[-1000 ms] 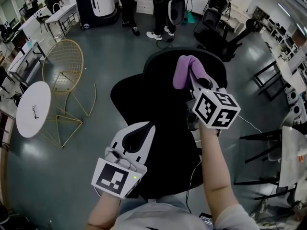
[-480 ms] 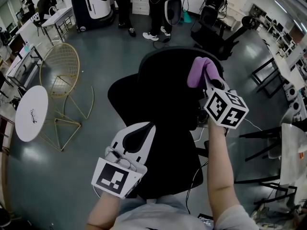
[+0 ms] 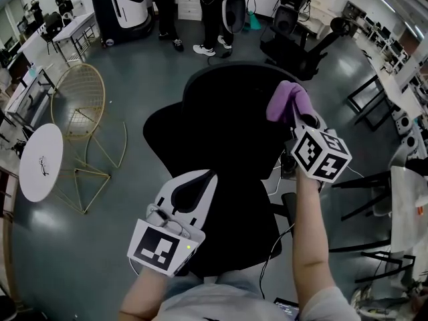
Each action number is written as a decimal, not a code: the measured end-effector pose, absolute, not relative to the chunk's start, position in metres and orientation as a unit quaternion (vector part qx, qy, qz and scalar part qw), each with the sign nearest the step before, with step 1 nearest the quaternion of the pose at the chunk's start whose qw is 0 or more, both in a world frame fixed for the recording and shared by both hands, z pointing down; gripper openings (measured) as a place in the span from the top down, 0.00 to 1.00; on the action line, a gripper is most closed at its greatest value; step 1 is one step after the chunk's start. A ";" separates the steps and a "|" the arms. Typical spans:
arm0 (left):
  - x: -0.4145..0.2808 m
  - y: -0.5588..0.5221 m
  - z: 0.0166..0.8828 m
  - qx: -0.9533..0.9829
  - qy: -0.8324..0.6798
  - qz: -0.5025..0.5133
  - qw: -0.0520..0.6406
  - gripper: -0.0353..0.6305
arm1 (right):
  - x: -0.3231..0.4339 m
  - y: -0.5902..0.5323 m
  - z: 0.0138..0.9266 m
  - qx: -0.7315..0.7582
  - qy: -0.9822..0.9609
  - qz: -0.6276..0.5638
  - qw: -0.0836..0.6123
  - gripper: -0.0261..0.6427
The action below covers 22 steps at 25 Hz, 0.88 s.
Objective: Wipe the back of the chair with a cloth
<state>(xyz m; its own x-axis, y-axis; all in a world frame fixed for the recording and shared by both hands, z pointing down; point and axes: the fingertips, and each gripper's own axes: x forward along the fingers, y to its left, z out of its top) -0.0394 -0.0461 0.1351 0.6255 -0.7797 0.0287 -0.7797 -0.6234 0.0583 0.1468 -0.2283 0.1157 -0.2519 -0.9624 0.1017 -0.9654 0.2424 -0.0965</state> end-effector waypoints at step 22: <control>-0.049 -0.044 0.142 0.900 -0.435 0.011 0.031 0.93 | 0.140 -0.225 0.186 0.611 -0.784 0.104 0.046 0.90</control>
